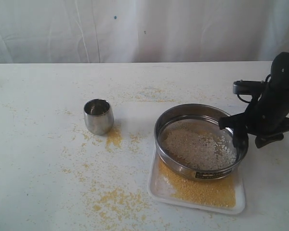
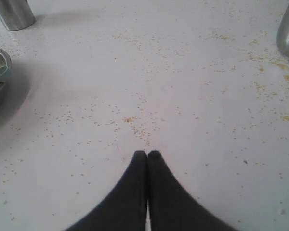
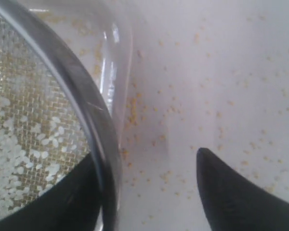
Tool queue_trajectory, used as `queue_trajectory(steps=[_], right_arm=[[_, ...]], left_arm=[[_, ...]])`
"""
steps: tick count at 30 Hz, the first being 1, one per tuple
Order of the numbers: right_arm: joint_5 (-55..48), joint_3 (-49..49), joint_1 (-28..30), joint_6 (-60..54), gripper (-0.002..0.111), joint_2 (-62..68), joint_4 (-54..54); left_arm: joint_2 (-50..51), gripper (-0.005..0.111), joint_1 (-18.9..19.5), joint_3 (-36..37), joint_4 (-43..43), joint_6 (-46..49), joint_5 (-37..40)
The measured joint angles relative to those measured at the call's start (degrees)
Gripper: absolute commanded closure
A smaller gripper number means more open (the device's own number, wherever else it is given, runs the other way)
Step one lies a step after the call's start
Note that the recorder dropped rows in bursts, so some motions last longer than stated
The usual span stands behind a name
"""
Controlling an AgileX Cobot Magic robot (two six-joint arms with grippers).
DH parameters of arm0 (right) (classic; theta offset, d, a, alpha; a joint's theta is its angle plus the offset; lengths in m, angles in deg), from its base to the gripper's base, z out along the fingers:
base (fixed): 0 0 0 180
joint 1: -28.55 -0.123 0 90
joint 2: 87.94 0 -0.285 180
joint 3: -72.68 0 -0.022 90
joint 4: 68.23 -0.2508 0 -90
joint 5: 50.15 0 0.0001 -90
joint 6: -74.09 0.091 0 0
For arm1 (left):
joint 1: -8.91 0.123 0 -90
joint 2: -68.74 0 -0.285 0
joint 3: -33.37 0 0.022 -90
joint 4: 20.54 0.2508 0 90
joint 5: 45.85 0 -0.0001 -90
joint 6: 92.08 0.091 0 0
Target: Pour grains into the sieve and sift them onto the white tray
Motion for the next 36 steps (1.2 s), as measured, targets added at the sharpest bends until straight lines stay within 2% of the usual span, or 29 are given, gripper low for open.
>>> queue_trajectory(steps=[2,5,8,9,10,11,12,13,18,21,25,29,34,36], right_arm=[[-1.31,0.92,0.0,-0.1,0.051,0.35,-0.38],[-8.73,5.43,0.0,-0.87,0.051,-0.43,-1.09],[-10.36,10.78,0.0,-1.26,0.052,-4.51,-3.89],[-10.36,11.57,0.0,-1.36,0.059,-5.4,-4.03],[-10.22,12.48,0.0,-1.36,0.072,-6.8,-3.85],[-10.15,12.75,0.0,-1.36,0.085,-7.59,-3.01],[-10.15,12.84,0.0,-1.36,0.105,-7.71,-2.2],[-9.97,12.84,0.12,-0.76,0.108,-7.71,-1.8],[-5.4,12.84,4.0,4.91,0.108,-8.8,-6.69],[-8.95,12.88,10.0,-0.52,0.108,-9.34,-16.21],[-10.74,10.87,16.89,-3.52,0.108,-9.68,-16.95],[2.56,2.1,21.27,-3.77,0.108,-18.11,-14.18],[24.47,-13.5,21.9,-4.32,0.108,-33.93,-13.9],[26.91,-17.13,21.78,-4.32,0.108,-36.56,-14.07]], left_arm=[[0.0,0.107,0.0,0.0,0.0,0.0,0.0],[0.0,0.107,0.0,0.0,0.0,0.0,0.0],[0.0,0.107,0.0,0.0,0.0,0.0,0.0],[0.0,0.107,0.0,0.0,0.0,0.0,0.0],[0.0,0.107,0.0,0.0,0.0,0.0,0.0],[0.0,0.107,0.0,0.0,0.0,0.0,0.0],[0.0,0.107,0.0,0.0,0.0,0.0,0.0],[0.0,0.107,0.0,0.0,0.0,0.0,0.0],[0.0,0.107,0.0,0.0,0.0,0.0,0.0],[0.0,0.107,0.0,0.0,0.0,0.0,0.0],[0.0,0.107,0.0,0.0,0.0,0.0,0.0],[0.0,0.107,0.0,0.0,0.0,0.0,0.0],[0.0,0.107,0.0,0.0,0.0,0.0,0.0],[0.0,0.107,0.0,0.0,0.0,0.0,0.0]])
